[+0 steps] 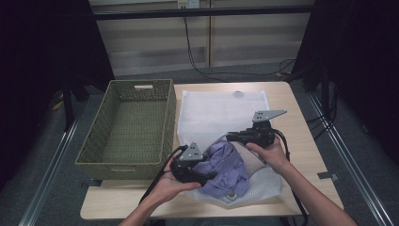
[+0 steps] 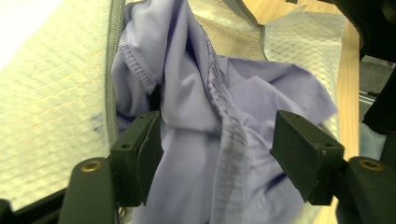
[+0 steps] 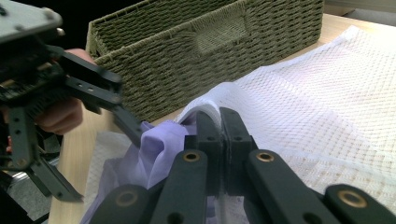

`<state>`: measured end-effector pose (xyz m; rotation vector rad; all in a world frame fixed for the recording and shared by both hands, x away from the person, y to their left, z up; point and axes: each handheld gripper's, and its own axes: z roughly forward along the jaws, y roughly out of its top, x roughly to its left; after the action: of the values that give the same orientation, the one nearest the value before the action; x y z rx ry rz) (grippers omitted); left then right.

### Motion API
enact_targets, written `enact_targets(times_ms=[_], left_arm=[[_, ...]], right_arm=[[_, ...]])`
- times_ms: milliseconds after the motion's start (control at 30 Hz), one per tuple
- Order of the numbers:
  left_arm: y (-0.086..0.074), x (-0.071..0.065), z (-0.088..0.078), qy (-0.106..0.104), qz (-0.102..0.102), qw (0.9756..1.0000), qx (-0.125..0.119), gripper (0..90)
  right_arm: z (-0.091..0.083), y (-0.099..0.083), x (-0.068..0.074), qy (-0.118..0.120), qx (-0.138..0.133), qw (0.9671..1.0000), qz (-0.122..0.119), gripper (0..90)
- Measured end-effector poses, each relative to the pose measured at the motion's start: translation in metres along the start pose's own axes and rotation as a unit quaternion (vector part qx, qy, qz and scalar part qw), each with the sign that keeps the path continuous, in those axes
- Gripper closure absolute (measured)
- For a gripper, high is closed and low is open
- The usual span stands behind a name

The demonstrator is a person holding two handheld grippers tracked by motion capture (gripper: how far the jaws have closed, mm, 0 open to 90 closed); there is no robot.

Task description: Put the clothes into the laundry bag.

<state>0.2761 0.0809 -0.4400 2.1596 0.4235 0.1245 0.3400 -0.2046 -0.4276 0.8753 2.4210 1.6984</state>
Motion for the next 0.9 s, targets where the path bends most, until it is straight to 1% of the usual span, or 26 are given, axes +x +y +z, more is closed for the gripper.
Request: enact_targets(times_ms=[33,67,100,133,167,200,233,267,300,333,367,400,433,500,533,567,600,633,733,767,800,867,900], left_arm=[[-0.002,-0.001,-0.003,-0.001,0.001,1.0,0.002,35.3],[-0.006,-0.003,-0.007,-0.002,0.007,1.0,0.001,37.8],[-0.008,-0.004,-0.008,-0.007,0.01,0.9999,0.002,43.0],[-0.012,-0.006,-0.01,-0.007,0.014,0.9999,0.008,45.5],[-0.016,-0.009,-0.011,-0.014,0.016,0.9998,0.007,48.2],[-0.019,-0.011,-0.011,-0.021,0.016,0.9996,0.012,53.1],[-0.022,-0.013,-0.01,-0.027,0.023,0.9991,0.023,54.7],[-0.024,-0.015,-0.009,-0.031,0.024,0.9989,0.027,56.6],[-0.025,-0.017,-0.007,-0.037,0.029,0.9984,0.03,58.3],[-0.025,-0.019,-0.006,-0.038,0.031,0.9982,0.034,58.8],[-0.025,-0.021,-0.004,-0.043,0.036,0.9976,0.039,58.8],[-0.026,-0.022,0.0,-0.05,0.035,0.9974,0.037,58.6],[-0.026,-0.023,0.002,-0.05,0.039,0.9969,0.046,57.4],[-0.027,-0.024,0.007,-0.053,0.041,0.9967,0.045,54.2],[-0.027,-0.024,0.009,-0.048,0.043,0.9968,0.048,52.5],[-0.027,-0.023,0.011,-0.05,0.04,0.9969,0.046,50.7],[-0.027,-0.023,0.012,-0.049,0.041,0.9969,0.046,49.9],[-0.028,-0.022,0.013,-0.047,0.048,0.9963,0.053,48.9],[-0.034,-0.023,0.021,-0.043,0.047,0.9957,0.066,46.5],[-0.035,-0.023,0.023,-0.04,0.053,0.9949,0.076,45.3],[-0.036,-0.022,0.025,-0.042,0.051,0.9945,0.082,44.5],[-0.038,-0.022,0.031,-0.039,0.056,0.9936,0.09,42.1],[-0.039,-0.022,0.033,-0.035,0.081,0.9901,0.109,41.6]], right_arm=[[0.0,0.0,0.0,-0.001,0.0,1.0,0.0,88.5],[0.0,0.0,0.0,-0.001,0.0,1.0,0.0,88.5],[0.0,0.0,0.0,-0.001,0.001,1.0,0.001,88.5],[0.0,0.0,0.0,-0.001,0.001,1.0,0.001,88.5],[0.0,-0.001,-0.001,-0.001,0.001,1.0,0.002,88.5],[0.0,-0.001,-0.001,-0.001,0.001,1.0,0.002,88.6],[0.001,-0.001,-0.001,-0.001,0.001,1.0,0.001,88.5],[0.001,-0.001,-0.001,-0.001,0.001,1.0,0.001,88.5],[0.001,-0.001,-0.001,-0.001,0.001,1.0,0.0,88.5],[0.001,-0.001,-0.001,-0.001,0.002,1.0,0.0,88.5],[0.001,-0.001,-0.001,0.0,0.002,1.0,0.0,88.5],[0.001,-0.001,0.0,-0.001,0.003,1.0,0.001,88.5],[0.002,-0.001,0.0,-0.001,0.004,1.0,0.0,88.6],[0.003,-0.002,0.0,0.001,0.005,1.0,0.0,88.5],[0.003,-0.002,0.0,0.002,0.005,1.0,0.0,88.5],[0.003,-0.002,0.0,0.002,0.006,1.0,0.0,88.6],[0.004,-0.003,0.0,0.002,0.006,1.0,0.0,88.5],[0.004,-0.003,0.0,0.002,0.007,1.0,0.0,88.6],[0.004,-0.003,0.0,0.003,0.007,1.0,0.0,88.5],[0.004,-0.003,0.0,0.003,0.007,1.0,0.0,88.6],[0.004,-0.003,0.0,0.003,0.007,1.0,-0.001,88.6],[0.004,-0.003,0.0,0.003,0.008,1.0,-0.001,88.5],[0.004,-0.003,0.0,0.003,0.008,1.0,-0.001,88.6]])
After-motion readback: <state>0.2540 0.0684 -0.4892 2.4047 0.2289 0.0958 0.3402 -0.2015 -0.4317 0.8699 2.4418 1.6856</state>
